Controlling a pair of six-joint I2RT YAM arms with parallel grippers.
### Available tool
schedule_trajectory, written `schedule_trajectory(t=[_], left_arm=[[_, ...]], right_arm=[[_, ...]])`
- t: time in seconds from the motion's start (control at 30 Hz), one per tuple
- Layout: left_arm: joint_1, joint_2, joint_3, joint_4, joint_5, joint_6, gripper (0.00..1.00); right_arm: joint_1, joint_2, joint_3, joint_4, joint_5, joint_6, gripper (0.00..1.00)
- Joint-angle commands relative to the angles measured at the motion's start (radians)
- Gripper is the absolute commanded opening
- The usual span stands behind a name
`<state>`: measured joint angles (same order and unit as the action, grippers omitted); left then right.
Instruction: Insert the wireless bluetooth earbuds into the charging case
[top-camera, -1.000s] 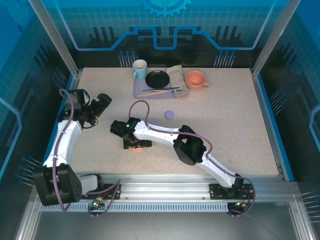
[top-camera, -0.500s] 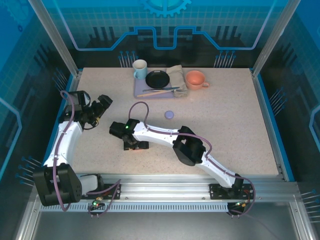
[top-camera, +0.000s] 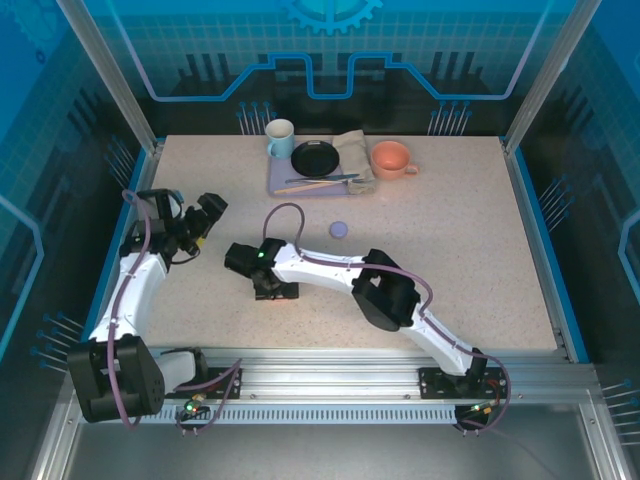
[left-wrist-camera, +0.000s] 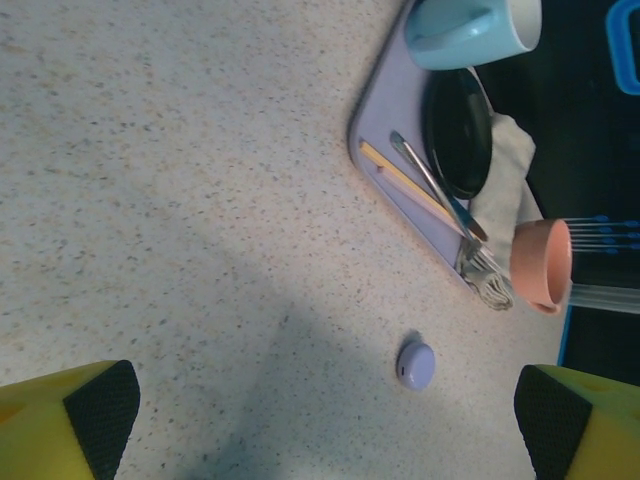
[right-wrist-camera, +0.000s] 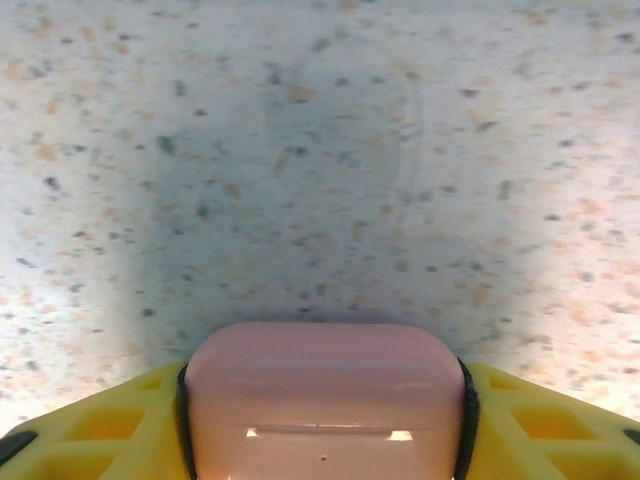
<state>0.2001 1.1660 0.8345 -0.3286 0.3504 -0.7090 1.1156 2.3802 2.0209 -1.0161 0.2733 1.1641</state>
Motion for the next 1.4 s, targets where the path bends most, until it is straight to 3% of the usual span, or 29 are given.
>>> schedule_trajectory(t=[0.0, 0.23, 0.5, 0.67, 1.0, 1.37], left_arm=[[0.008, -0.042, -0.052, 0.097, 0.086, -0.019, 0.99], [-0.044, -0.074, -0.196, 0.309, 0.125, -0.108, 0.99], [-0.293, -0.037, -0.371, 0.713, 0.037, -0.170, 0.99], [-0.446, 0.036, -0.395, 0.939, -0.017, -0.155, 0.97], [-0.659, 0.321, -0.222, 1.114, 0.007, -0.117, 0.79], [-0.709, 0.456, -0.144, 1.170, 0.006, -0.126, 0.65]], right_arm=[[-0.036, -0.117, -0.063, 0.037, 0.044, 0.017, 0.45], [-0.125, -0.308, -0.217, 0.120, 0.074, 0.036, 0.43], [-0.310, -0.549, -0.434, 0.264, 0.004, 0.069, 0.43], [-0.405, -0.634, -0.526, 0.345, -0.084, 0.108, 0.43], [-0.490, -0.701, -0.637, 0.468, -0.187, 0.238, 0.42], [-0.516, -0.699, -0.674, 0.547, -0.248, 0.310, 0.41]])
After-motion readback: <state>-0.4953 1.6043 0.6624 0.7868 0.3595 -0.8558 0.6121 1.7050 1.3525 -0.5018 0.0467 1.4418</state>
